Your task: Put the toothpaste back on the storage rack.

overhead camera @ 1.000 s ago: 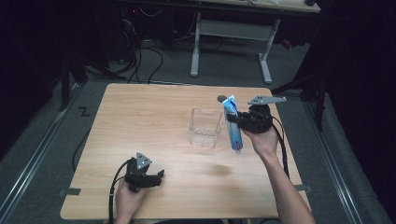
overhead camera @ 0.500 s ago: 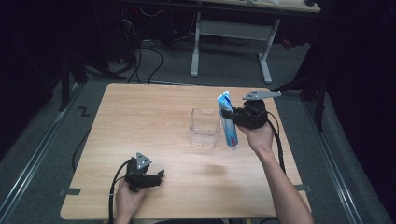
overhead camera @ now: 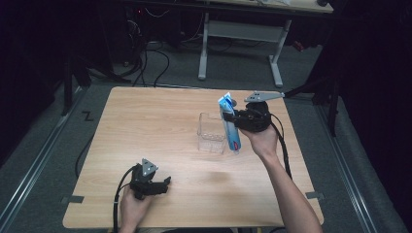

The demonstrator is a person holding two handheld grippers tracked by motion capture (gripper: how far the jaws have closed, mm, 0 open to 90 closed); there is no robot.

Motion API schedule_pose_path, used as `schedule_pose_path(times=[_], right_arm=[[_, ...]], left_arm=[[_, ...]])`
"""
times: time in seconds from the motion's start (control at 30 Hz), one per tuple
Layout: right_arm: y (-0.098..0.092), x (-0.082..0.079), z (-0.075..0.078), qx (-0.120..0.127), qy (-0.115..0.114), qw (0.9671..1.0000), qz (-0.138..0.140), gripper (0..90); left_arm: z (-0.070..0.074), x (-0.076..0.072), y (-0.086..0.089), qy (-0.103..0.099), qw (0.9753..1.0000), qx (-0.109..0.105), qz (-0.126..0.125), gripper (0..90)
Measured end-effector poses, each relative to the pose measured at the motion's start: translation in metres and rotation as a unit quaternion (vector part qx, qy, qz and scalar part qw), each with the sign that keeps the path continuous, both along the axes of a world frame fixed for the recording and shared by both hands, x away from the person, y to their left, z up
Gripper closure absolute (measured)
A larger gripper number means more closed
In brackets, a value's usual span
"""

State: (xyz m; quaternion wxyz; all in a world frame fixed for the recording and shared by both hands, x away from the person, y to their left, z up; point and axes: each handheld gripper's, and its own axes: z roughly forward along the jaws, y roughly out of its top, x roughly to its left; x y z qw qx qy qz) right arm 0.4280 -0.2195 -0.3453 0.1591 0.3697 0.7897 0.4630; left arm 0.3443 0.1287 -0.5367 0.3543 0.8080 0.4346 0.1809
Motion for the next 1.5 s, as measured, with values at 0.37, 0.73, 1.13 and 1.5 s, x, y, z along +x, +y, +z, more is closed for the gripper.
schedule_pose_path(times=[0.37, 0.73, 1.13, 1.5], right_arm=[[0.003, 0.002, 0.008, 0.001, -0.007, 1.0, 0.002, 74.0], [0.01, 0.012, 0.015, 0.009, -0.01, 0.9999, -0.002, 73.9], [0.024, 0.023, 0.022, 0.015, -0.021, 0.9997, -0.005, 73.9], [0.032, 0.039, 0.016, 0.003, -0.033, 0.9992, -0.022, 73.8]], left_arm=[[0.0, 0.0, 0.0, 0.0, 1.0, 0.0, 0.0, 16.2], [0.0, 0.0, 0.0, 0.0, 1.0, 0.0, 0.0, 16.2], [0.0, 0.0, 0.0, 0.0, 1.0, 0.0, 0.0, 16.2], [0.0, 0.0, 0.0, 0.0, 1.0, 0.0, 0.0, 16.3]])
